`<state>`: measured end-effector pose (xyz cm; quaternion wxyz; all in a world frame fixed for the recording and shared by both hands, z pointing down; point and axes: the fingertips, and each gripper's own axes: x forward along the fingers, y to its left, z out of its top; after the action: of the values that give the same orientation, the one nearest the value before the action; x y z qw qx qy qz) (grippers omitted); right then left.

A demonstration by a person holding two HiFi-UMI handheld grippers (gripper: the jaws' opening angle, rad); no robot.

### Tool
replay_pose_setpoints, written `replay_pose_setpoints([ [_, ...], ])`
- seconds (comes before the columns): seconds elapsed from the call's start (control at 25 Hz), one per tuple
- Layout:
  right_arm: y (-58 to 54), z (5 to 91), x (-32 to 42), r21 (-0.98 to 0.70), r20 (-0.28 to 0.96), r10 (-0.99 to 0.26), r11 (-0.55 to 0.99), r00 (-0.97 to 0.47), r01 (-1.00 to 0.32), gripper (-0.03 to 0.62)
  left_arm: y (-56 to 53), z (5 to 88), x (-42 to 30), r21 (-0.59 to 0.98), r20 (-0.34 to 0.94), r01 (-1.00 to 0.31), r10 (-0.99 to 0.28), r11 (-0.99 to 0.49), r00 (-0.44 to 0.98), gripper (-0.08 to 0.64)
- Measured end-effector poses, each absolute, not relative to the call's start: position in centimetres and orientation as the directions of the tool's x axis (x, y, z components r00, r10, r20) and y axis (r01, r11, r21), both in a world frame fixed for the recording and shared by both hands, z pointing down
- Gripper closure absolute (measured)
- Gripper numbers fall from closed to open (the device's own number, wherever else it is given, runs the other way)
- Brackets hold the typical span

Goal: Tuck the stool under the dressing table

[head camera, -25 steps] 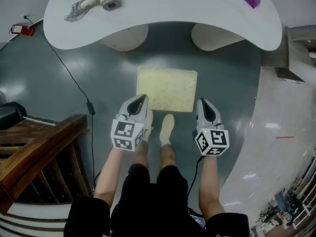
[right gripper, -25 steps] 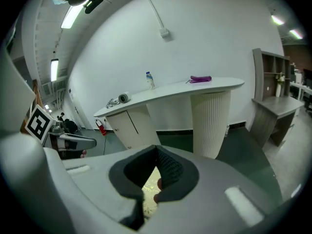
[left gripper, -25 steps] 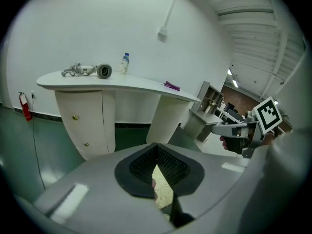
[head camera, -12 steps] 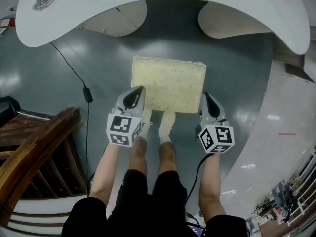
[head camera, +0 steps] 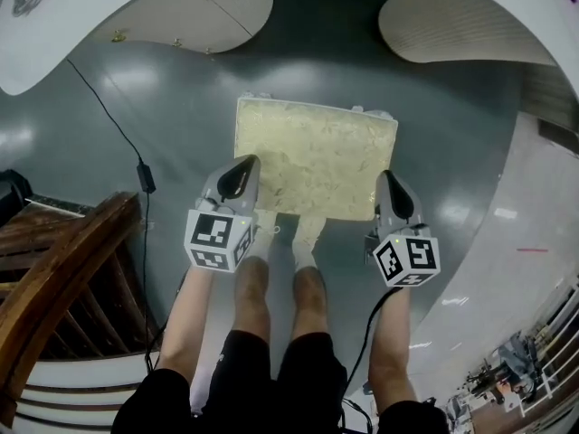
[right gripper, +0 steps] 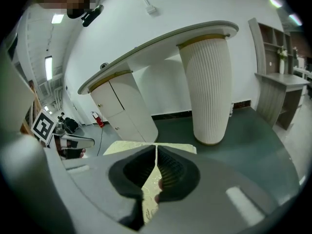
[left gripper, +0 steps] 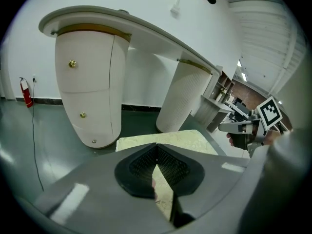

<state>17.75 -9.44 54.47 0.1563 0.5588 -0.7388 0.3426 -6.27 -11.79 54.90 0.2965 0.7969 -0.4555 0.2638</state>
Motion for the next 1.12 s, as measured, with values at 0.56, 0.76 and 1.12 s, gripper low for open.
replay_pose_setpoints([
  [0.56, -9.1, 59.6, 20.8, -0.319, 0.603, -0.754, 0.071, -0.26, -0.945, 0.527, -11.9, 59.5, -8.4, 0.248, 0.668, -0.88, -0.587, -0.405, 0.458, 0.416],
  [0.76, -9.0, 61.4, 21.3, -0.382, 0.597, -0.743, 0.069, -0.303, -0.922, 0.413, -12.1, 61.2, -9.0, 0.3, 0.653, -0.869, -0.579, -0.393, 0.488, 0.287],
  [1.12, -8.0, 64.2, 21.5, -0.51, 0.597, -0.702, 0.043, -0.389, -0.859, 0.3, -11.3, 64.0, -9.4, 0.366, 0.663, -0.845, -0.529, -0.389, 0.531, 0.132],
])
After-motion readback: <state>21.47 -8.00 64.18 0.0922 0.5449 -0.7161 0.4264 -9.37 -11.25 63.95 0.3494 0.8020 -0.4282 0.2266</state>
